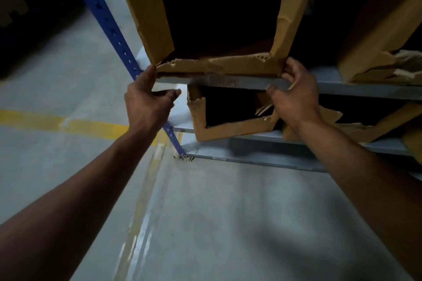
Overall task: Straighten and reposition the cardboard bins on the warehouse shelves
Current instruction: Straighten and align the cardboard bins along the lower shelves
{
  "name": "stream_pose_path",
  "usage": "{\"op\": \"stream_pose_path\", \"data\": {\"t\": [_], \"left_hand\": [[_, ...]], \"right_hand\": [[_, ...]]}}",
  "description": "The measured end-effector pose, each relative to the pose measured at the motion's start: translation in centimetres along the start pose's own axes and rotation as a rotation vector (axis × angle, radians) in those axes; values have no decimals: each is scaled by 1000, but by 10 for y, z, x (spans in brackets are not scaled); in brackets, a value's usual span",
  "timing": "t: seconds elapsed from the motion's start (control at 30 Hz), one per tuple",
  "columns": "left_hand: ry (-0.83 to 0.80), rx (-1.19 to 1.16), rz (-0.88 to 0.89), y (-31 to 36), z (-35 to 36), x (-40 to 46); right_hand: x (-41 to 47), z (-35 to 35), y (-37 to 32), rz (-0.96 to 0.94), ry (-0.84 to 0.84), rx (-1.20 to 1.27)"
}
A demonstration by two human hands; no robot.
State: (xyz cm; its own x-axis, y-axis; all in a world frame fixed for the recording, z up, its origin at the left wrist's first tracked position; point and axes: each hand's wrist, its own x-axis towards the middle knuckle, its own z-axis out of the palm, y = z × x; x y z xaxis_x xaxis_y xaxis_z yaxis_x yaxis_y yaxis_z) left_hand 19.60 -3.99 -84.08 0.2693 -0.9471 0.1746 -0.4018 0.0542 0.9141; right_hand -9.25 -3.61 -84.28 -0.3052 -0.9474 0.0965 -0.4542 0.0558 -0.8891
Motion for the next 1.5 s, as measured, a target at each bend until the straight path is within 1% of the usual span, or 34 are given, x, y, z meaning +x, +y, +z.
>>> {"op": "stream_pose_path", "data": {"t": [0.1,0.2,0.27,0.37,0.43,0.5,0.57,0.67,0.8,0.87,0.93,1.1,1.23,1.4,1.5], "left_hand": [[-55,1,32,-8,-4,2],[-96,-1,79,-13,-2,3],[-54,-25,65,-14,-1,9],[59,-54,4,-13,-2,18],[35,-87,-14,-9,3,22],[-16,-92,-9,-4,9,24],[-17,-97,-19,2,13,24],[-3,-107,-49,2,11,15],[-38,-52,-33,2,7,9],[-52,-25,-39,5,6,18],[-17,-16,-57,8,6,28],[25,15,-5,6,10,29],[34,-10,-14,4,17,26],[36,19,16,-7,18,25],[96,-1,-22,-20,20,8]], "right_hand": [[5,4,12,-22,10,-19],[1,7,-1,-6,63,-12],[3,8,-5,11,81,-10],[7,6,-10,-12,125,-26],[8,3,-14,-9,120,-31],[9,3,-20,-17,91,22],[6,4,-26,-11,59,95],[-2,-1,-23,15,132,143],[-17,-3,-1,-18,225,49],[-12,2,7,-25,237,56],[-1,7,10,-32,252,51],[11,8,12,-69,275,31],[12,6,9,-62,246,20],[11,5,13,-34,180,26],[-4,4,16,-4,201,85]]}}
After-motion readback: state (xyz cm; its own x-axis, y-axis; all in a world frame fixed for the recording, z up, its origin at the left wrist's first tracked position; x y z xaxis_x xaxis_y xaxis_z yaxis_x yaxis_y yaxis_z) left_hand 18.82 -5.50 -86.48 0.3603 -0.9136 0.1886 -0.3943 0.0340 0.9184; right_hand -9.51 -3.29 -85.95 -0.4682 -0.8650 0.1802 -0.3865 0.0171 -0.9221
